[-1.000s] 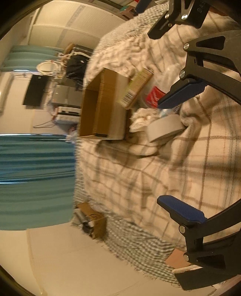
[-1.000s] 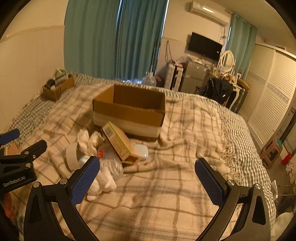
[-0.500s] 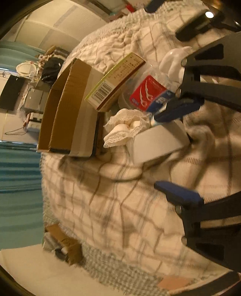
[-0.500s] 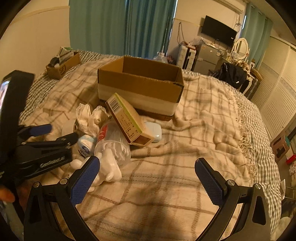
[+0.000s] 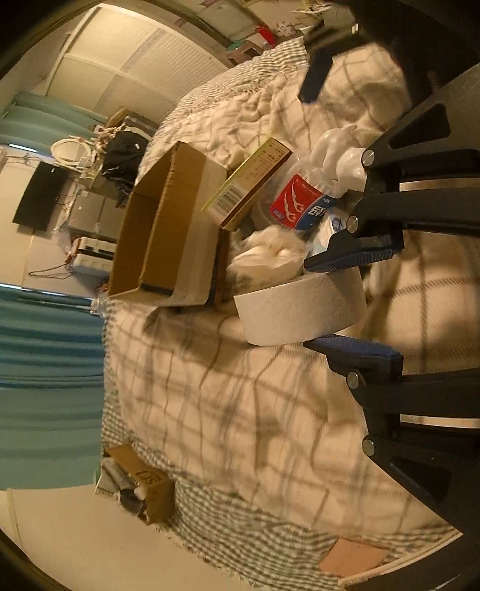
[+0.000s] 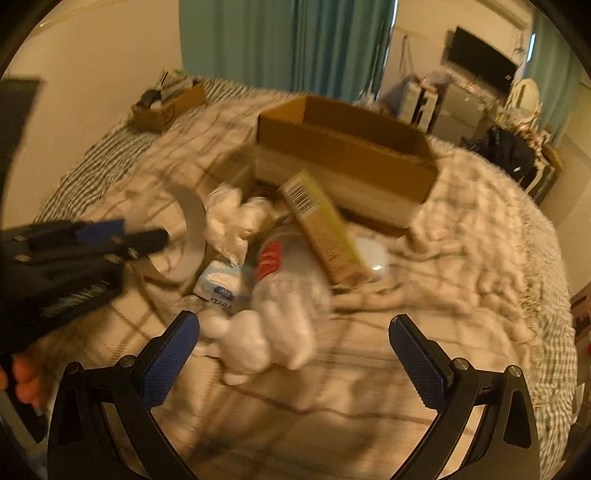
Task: Organize objects
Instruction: 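Grasp the white tape roll with the left gripper while the right gripper grasps the white rabbit figurine, then carry the tape roll and rabbit into the cardboard box and open both grippers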
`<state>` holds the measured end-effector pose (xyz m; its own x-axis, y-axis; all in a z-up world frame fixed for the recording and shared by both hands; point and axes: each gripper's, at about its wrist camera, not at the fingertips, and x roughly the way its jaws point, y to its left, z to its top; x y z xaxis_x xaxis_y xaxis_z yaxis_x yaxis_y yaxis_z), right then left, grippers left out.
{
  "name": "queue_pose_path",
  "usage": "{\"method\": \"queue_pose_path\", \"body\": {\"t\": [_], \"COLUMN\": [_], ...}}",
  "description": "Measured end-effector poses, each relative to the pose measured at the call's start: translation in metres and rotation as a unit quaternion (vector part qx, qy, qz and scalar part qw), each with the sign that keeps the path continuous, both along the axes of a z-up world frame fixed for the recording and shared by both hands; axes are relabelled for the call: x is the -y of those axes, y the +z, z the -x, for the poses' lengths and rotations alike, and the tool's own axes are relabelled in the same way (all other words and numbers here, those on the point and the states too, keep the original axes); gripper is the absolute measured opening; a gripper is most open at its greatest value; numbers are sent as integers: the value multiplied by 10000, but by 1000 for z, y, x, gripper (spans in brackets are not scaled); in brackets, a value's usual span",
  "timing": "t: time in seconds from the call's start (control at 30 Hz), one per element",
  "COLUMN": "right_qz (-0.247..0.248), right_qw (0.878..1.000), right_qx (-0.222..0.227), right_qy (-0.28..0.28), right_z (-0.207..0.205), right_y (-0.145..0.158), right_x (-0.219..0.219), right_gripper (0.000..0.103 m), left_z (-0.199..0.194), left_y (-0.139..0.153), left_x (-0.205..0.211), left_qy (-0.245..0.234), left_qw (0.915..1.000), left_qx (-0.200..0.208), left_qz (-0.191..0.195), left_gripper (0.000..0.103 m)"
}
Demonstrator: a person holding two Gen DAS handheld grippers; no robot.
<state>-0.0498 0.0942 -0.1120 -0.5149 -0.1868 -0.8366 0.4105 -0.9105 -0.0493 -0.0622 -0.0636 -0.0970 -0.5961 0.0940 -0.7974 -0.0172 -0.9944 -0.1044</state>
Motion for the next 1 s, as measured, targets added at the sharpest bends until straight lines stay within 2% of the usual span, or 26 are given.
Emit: {"method": "queue_pose_path", "body": {"t": [0.17,0.27,0.33,0.37,0.4,0.5,0.6,0.67,0.8,0.9,1.0], "right_qz": [-123,-94,-54,-30,-38,-126,22,109,332,485,533], "right_qw": [9994,9992,9991,9992,9993,9998,10000,9999,9981,9964,9949], "right_qx": [301,385,408,396,361,168,38,-107,-513,-691,-856], "right_qy": [87,32,48,66,64,59,27,24,45,-10,-47], "right_z": [5,6,5,3,1,-5,-8,-12,-19,-17,-12], "right_y": [-16,-18,-18,-16,-14,-7,2,13,49,70,87], "right_x": [10,8,8,8,9,10,6,3,-6,-13,-21], "right_gripper": [102,89,84,74,70,70,70,70,70,70,70], "left_z": [-7,-13,-17,-19,-21,-26,-31,-33,-33,-28,-20], "left_y": [4,6,8,9,11,15,21,25,39,50,59], "left_x": [7,7,6,6,6,7,8,8,10,9,6], "left_qy": [41,29,21,21,25,49,81,92,49,-4,-142], "left_qw": [10000,10000,10000,9999,9999,9998,9997,9996,9993,9988,9988], "left_qx": [-25,-40,-66,-75,-92,-152,-217,-262,-365,-455,-461], "left_qz": [27,49,66,65,66,84,89,89,81,160,80], "left_gripper": [34,34,34,34,34,34,33,32,21,20,16]}}
